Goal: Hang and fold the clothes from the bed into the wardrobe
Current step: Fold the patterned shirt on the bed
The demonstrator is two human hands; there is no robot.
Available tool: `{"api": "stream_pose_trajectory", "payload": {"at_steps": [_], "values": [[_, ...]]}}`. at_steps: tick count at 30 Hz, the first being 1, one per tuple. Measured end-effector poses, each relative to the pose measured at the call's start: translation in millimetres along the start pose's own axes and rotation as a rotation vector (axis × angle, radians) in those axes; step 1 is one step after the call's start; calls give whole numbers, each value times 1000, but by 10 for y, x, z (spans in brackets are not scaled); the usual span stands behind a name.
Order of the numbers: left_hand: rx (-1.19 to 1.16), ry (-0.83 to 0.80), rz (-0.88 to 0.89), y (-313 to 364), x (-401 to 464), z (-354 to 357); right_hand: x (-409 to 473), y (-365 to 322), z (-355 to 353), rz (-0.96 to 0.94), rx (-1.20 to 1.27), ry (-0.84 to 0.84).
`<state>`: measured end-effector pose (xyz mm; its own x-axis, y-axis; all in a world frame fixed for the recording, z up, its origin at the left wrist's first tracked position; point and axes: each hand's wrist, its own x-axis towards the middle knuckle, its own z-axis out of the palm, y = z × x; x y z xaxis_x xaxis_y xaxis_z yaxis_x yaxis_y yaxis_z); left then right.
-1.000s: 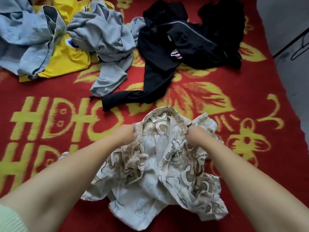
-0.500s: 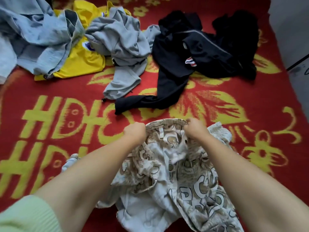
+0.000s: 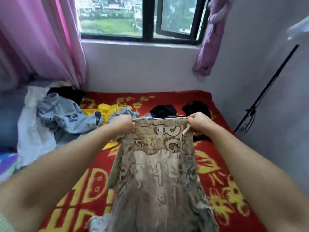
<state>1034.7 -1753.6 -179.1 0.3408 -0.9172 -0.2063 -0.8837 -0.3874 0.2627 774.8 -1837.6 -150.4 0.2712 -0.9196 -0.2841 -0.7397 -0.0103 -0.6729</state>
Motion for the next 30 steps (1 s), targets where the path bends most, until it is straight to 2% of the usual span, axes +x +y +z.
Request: {"api": "stream_pose_trajectory", "payload": {"at_steps": [2,5,7,8,11,15,19,21,24,25,26,28,30], "values": [[-346,17,-20,68,-130,-367,-231,-284,-198,32,221,-75],[-1136,-77,-46,161,-412,-860,-514,-620,-480,-27,451,-180],[-1415,-214,80,170,-614,-1221,-672,-789,-713,-160,451,-205],[-1451,-260,151,166,-693,-1378,-746,-853,-821,-219,426,-206],[-1230,-182,252,156,-864,-1731,-921,-1051,-1064,-373,245,-91],[-632,235,280,247,-982,-2000,-1015,-1328,-1227,-542,-207,337],[-325,550,291,273,-1086,-2168,-987,-1446,-1274,-582,-414,609],[-285,643,305,283,-1112,-2249,-952,-1476,-1347,-591,-318,617],[-313,807,381,327,-1156,-2368,-1067,-1554,-1412,-716,249,361],[-352,838,440,336,-1181,-2397,-1107,-1564,-1402,-755,368,328],[-421,833,508,350,-1215,-2414,-1130,-1565,-1398,-805,395,347],[-527,786,617,346,-1265,-2418,-1161,-1540,-1399,-940,280,451],[-525,759,674,294,-1279,-2433,-1211,-1535,-1449,-1077,213,458]]}}
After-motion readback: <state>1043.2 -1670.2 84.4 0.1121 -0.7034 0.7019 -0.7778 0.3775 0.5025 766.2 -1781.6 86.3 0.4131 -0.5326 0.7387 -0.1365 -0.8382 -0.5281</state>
